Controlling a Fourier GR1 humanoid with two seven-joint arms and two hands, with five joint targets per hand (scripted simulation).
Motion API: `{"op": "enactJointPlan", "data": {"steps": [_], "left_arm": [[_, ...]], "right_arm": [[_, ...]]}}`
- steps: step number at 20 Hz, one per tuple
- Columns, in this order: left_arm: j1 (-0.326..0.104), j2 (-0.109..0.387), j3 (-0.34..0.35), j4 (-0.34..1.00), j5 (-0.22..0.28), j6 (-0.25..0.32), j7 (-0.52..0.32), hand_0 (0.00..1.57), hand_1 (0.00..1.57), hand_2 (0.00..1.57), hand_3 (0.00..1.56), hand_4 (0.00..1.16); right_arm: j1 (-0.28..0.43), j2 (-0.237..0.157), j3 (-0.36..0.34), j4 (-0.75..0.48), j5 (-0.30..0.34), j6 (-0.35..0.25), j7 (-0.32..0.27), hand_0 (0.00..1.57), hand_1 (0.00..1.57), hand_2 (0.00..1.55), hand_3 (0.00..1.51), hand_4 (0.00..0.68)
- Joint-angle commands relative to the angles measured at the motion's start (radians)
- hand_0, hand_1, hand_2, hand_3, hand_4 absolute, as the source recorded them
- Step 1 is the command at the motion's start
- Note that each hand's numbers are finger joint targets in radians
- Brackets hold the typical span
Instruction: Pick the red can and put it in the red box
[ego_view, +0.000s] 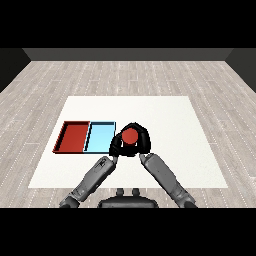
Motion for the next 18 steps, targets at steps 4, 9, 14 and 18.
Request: {"op": "enactJointPlan", "data": {"steps": [4,9,14,18], "left_arm": [[-0.009,-0.018,0.014,-0.007,-0.019,-0.001,0.013,1.57,1.57,1.57,1.5,1.13],[0.001,-0.019,0.045,-0.012,-0.058,-0.03,0.019,1.57,1.57,1.57,1.49,1.13],[0.051,-0.014,0.007,-0.096,-0.102,0.007,0.084,1.57,1.57,1.57,1.5,1.13],[-0.009,-0.019,-0.003,-0.04,-0.064,0.025,0.037,1.57,1.57,1.57,1.5,1.14]], "right_arm": [[-0.019,-0.01,0.021,0.019,0.101,0.043,0.13,0.0,0.0,0.0,0.0,0.0],[0.02,-0.011,-0.041,-0.056,0.132,0.117,0.149,0.0,0.0,0.0,0.0,0.0],[-0.029,0.009,0.012,0.028,0.112,-0.044,0.1,0.0,0.0,0.0,0.0,0.0],[0.069,0.006,-0.038,-0.044,0.151,0.06,0.124,0.0,0.0,0.0,0.0,0.0]]}}
